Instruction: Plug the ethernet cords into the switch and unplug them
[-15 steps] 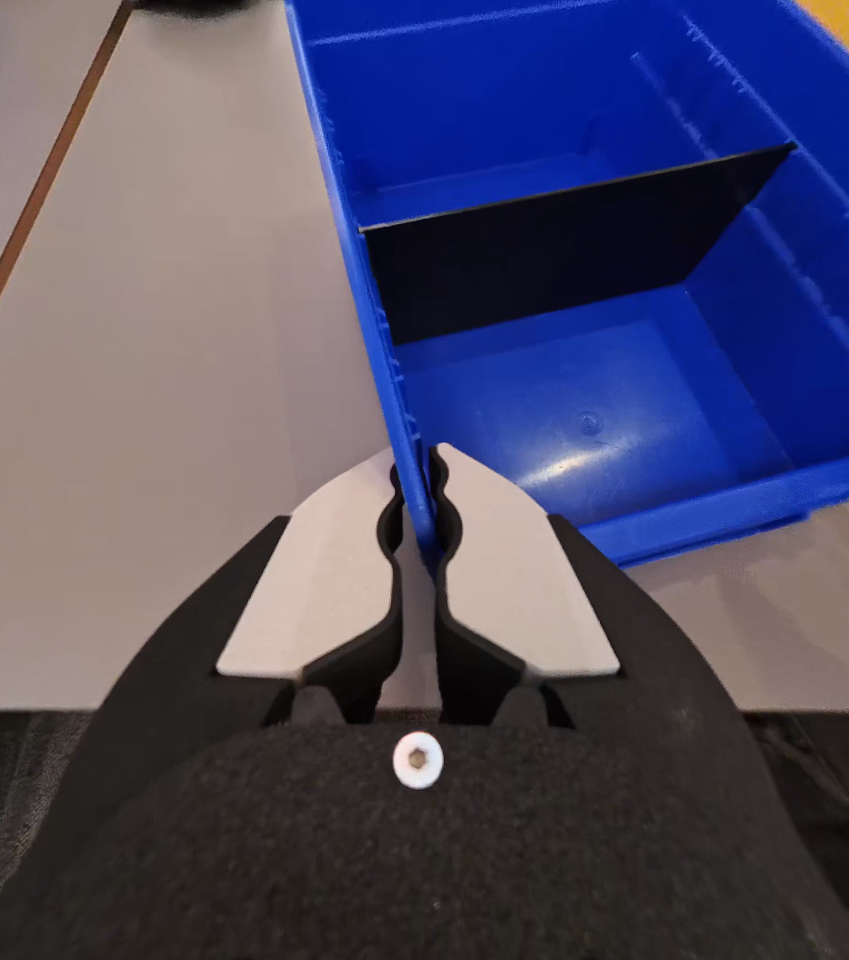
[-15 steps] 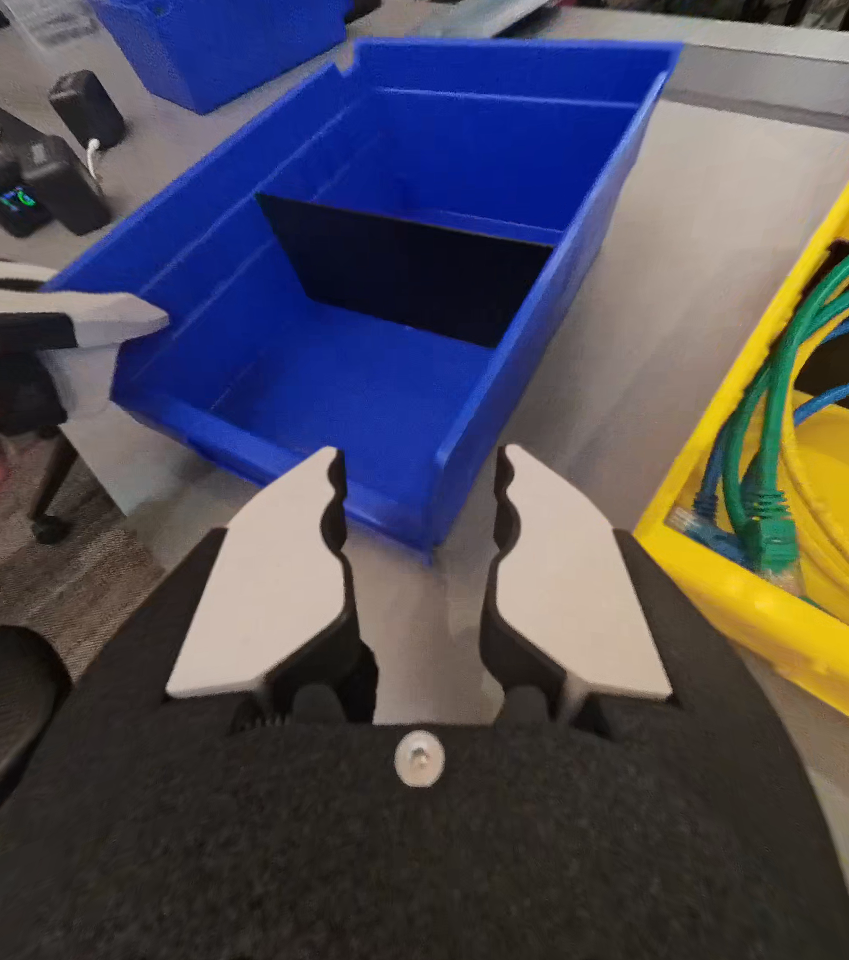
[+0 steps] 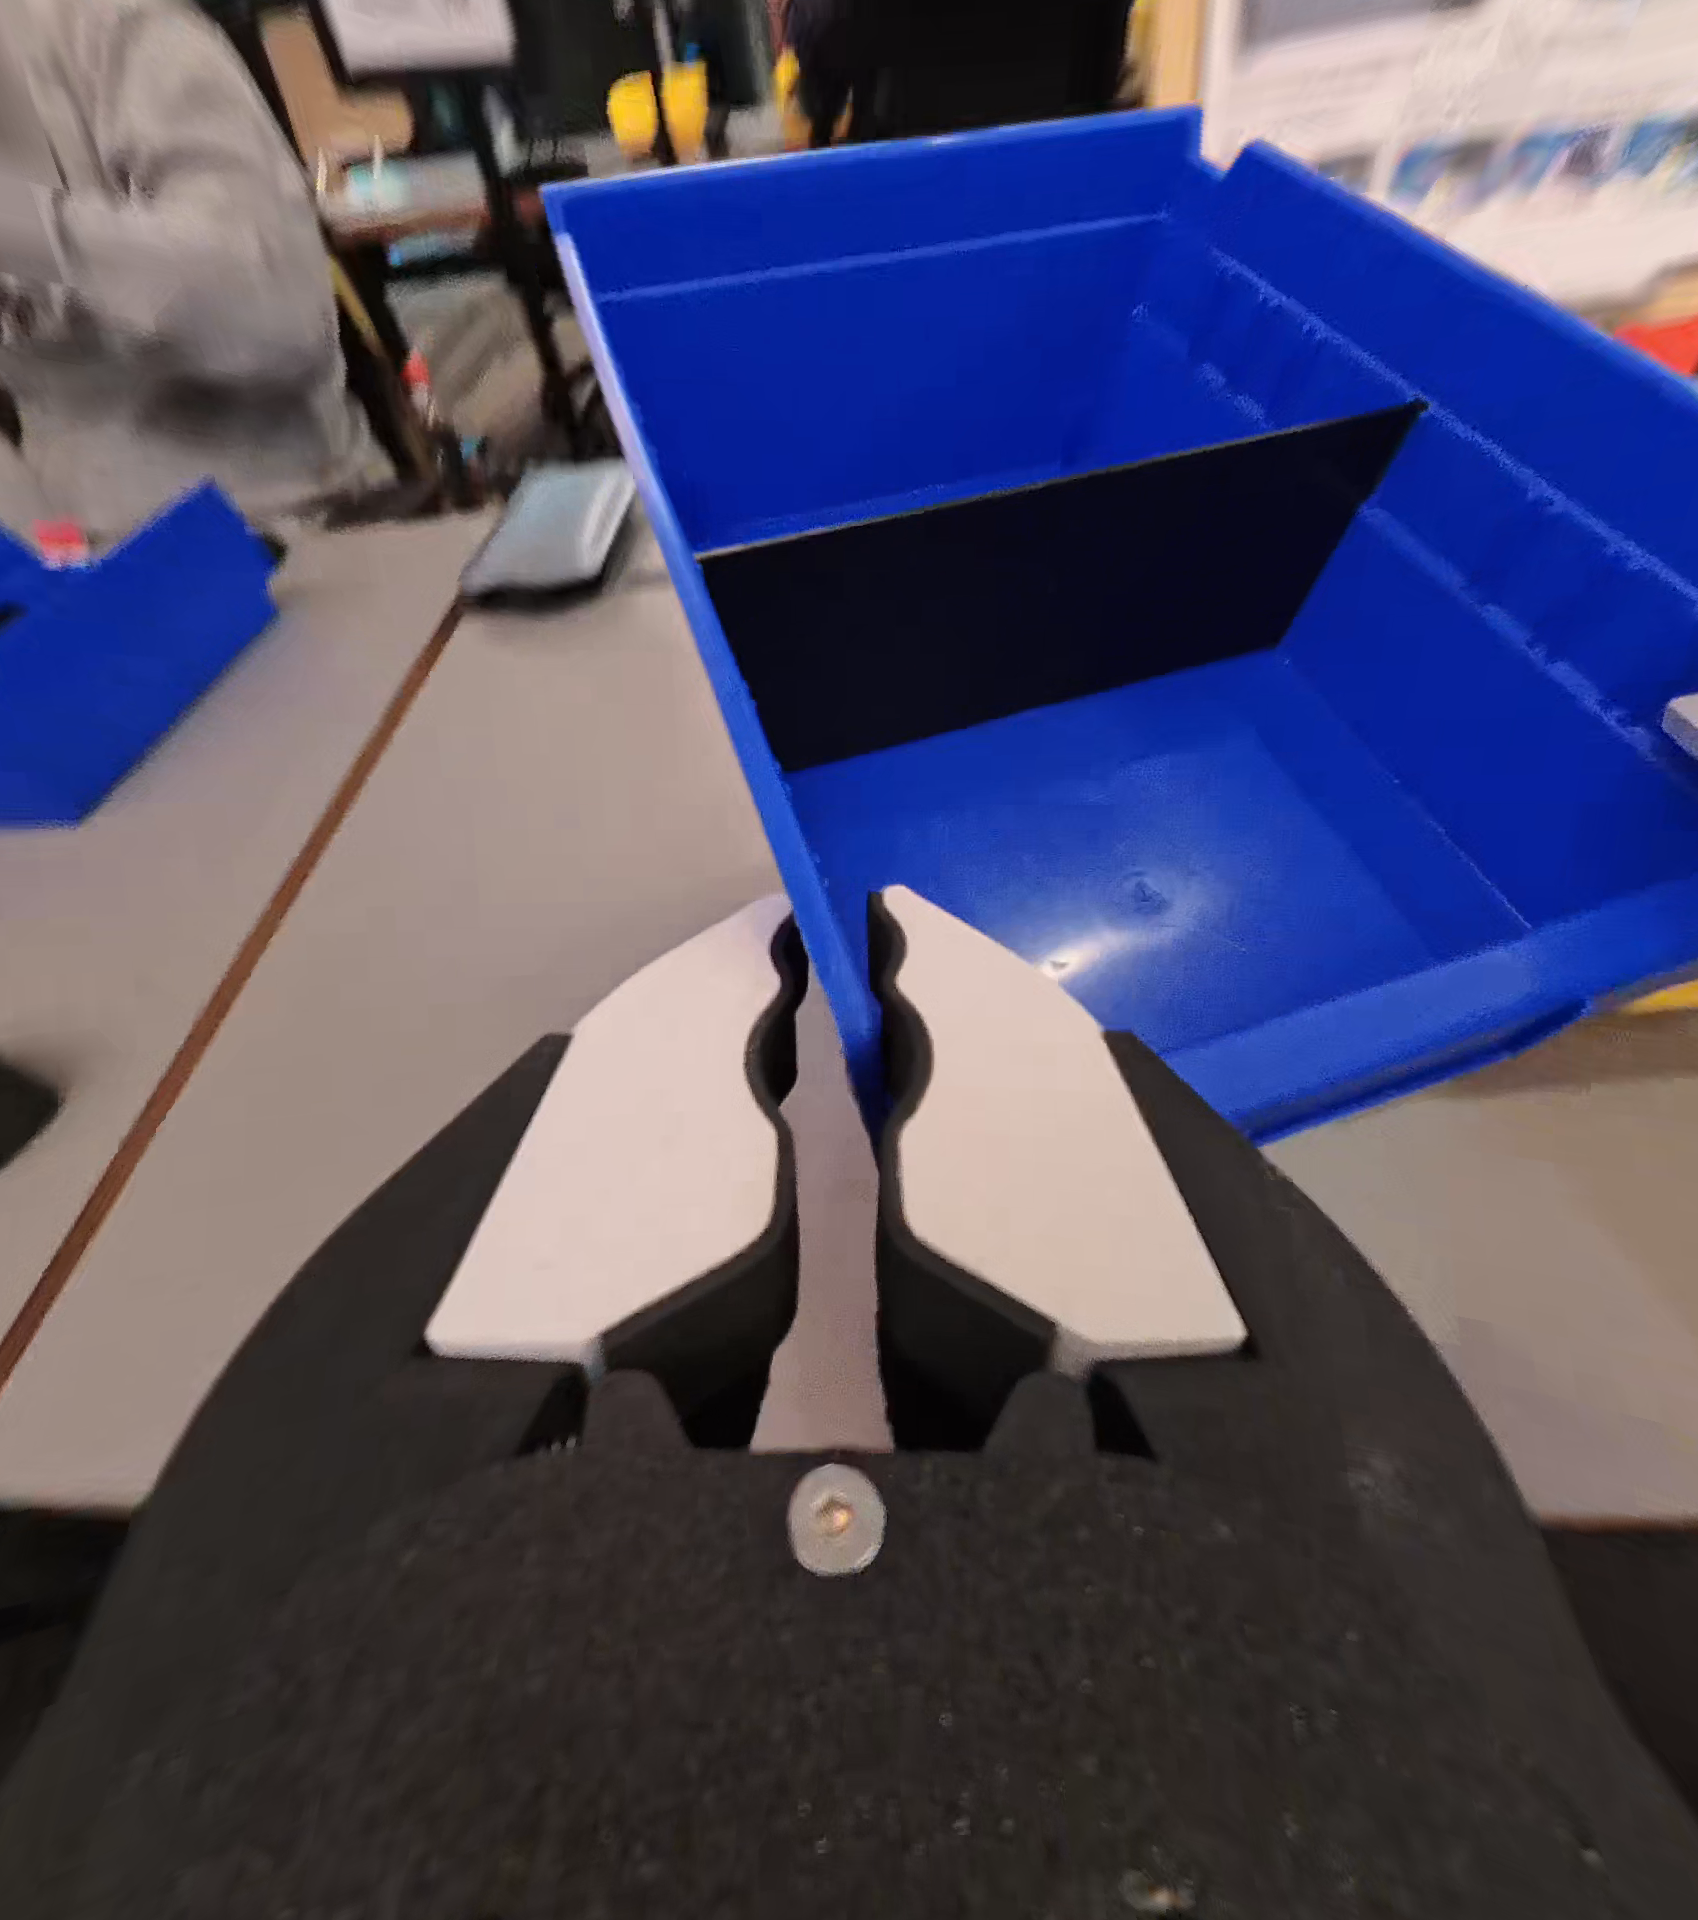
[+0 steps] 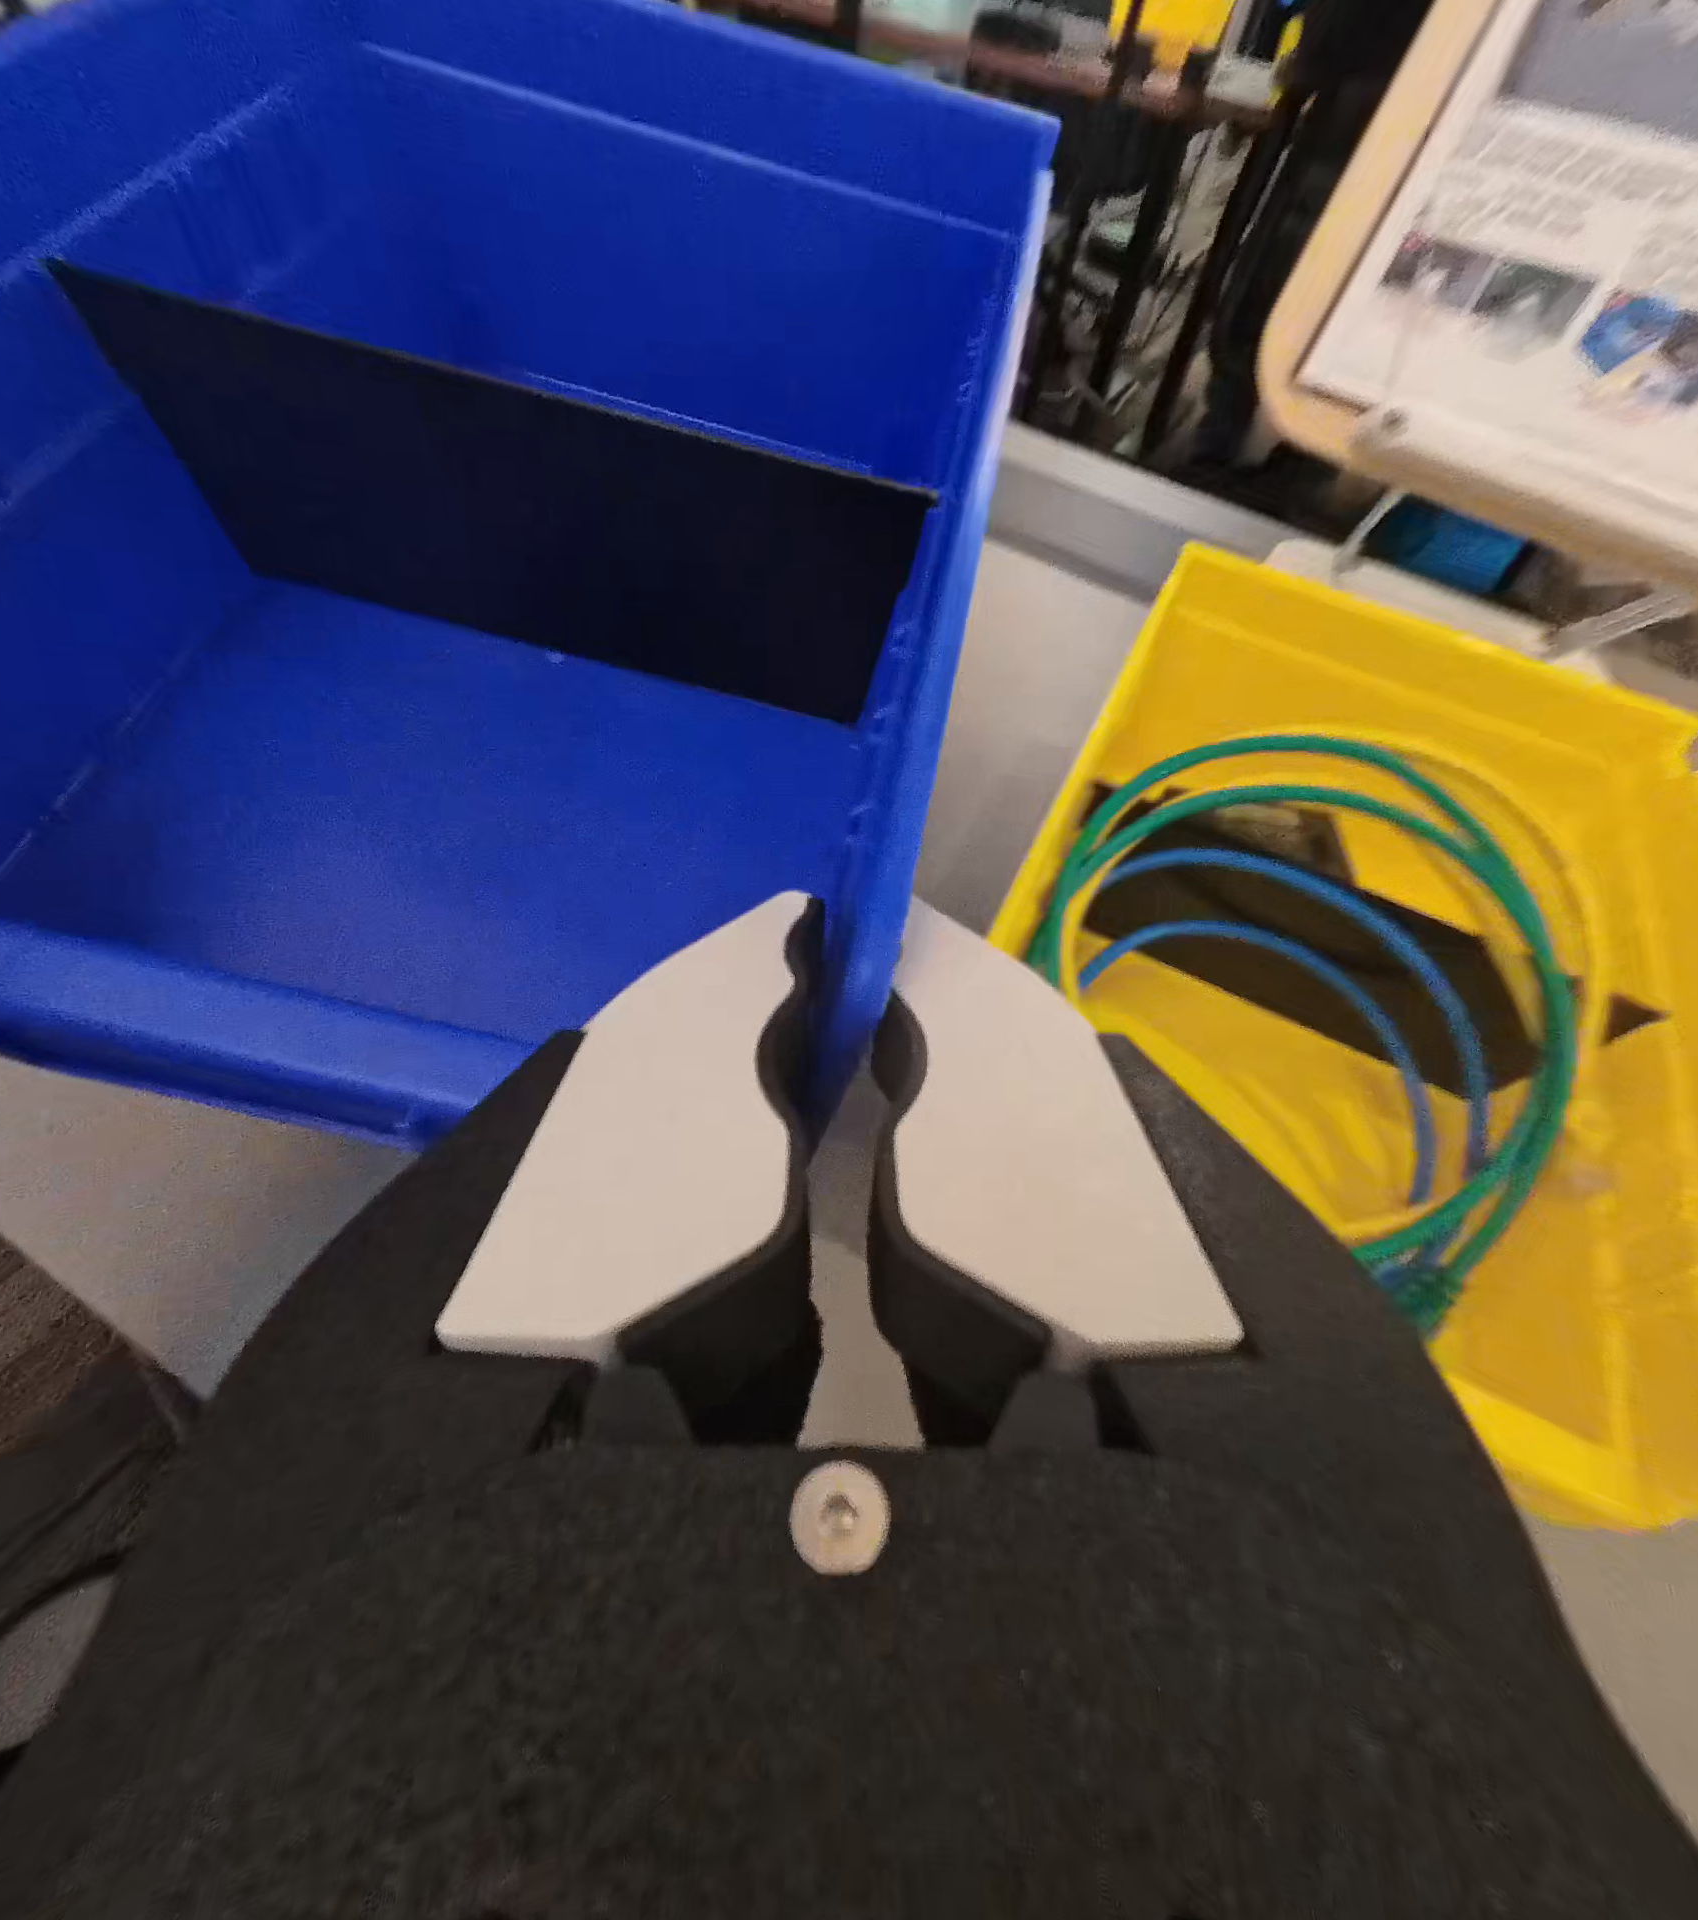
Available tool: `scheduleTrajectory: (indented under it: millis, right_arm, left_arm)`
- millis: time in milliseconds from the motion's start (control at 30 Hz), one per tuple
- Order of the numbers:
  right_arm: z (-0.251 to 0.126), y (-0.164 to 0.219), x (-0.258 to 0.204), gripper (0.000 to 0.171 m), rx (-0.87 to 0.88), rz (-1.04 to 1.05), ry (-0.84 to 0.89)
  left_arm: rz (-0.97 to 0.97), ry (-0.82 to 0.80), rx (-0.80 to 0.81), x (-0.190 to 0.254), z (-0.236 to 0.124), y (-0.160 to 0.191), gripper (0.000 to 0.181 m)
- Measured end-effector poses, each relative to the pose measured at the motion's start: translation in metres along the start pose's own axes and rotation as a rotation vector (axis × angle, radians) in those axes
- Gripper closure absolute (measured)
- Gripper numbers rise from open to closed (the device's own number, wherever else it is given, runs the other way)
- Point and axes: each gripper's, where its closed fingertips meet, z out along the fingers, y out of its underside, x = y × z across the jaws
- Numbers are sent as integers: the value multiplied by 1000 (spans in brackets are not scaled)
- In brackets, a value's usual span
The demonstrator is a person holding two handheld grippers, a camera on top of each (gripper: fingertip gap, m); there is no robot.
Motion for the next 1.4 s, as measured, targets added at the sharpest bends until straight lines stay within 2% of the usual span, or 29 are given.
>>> scheduleTrajectory:
  millis: [100,167,267,333,433,533,700,767,867,1067,1133,1200,1267,1333,1400]
  right_arm:
    - [-32,-36,66,165,96,38,79]
    - [-55,-46,123,165,122,66,157]
    - [-96,-42,223,165,132,116,291]
    - [-126,-26,292,166,114,148,382]
    - [-164,12,384,167,53,175,496]
    - [-181,64,456,167,-89,153,556]
    - [-172,174,527,167,-302,266,493]
    - [-164,205,537,166,-317,286,442]
    - [-156,225,545,165,-271,239,419]
    - [-152,238,547,166,-239,295,381]
    - [-158,236,551,157,-273,251,427]
    - [-174,221,553,149,-275,170,517]
    - [-192,189,544,144,-246,69,606]
    - [-197,146,510,144,-175,6,612]
    - [-181,102,450,144,-69,-27,490]
  left_arm:
    - [33,72,103,54,7,-59,171]
    - [66,141,138,107,19,-95,170]
    - [131,250,157,208,45,-134,171]
    - [185,310,136,283,63,-144,171]
    - [251,417,50,395,92,-130,170]
    - [223,516,-58,485,119,-97,171]
    - [210,574,-178,574,141,-39,168]
    - [206,564,-154,588,144,-26,166]
    - [220,540,-106,598,141,-15,163]
    - [148,661,-195,606,131,16,156]
    - [162,695,-227,599,122,18,150]
    - [132,739,-169,578,102,-1,150]
    - [106,774,-86,543,79,-28,149]
    - [90,768,-23,491,63,-50,142]
    - [61,712,20,426,59,-62,137]
